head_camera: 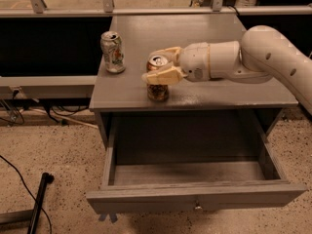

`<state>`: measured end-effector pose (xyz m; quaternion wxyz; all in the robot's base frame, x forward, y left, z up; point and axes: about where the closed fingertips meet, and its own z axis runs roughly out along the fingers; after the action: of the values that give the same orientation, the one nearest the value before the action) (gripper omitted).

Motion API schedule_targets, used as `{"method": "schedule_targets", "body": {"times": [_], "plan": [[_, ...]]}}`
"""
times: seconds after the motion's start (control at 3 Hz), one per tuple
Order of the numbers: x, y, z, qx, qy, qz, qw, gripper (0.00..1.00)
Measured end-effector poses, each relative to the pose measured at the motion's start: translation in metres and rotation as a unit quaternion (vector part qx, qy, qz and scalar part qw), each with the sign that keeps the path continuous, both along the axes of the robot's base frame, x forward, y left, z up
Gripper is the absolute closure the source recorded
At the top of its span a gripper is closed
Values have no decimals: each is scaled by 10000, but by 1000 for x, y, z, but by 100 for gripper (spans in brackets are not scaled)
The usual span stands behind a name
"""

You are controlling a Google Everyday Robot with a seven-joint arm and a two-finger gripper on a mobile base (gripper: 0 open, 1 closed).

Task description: Place orange can into top drawer

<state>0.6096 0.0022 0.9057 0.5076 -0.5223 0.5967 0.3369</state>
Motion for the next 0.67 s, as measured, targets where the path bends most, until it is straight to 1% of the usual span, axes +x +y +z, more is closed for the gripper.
{"method": "schedule_targets", "body": {"times": [0.33, 0.67], "plan": [[-8, 4, 3, 23, -11, 75, 10000, 88], [-31, 13, 13, 388, -78, 431, 9983, 100]]}}
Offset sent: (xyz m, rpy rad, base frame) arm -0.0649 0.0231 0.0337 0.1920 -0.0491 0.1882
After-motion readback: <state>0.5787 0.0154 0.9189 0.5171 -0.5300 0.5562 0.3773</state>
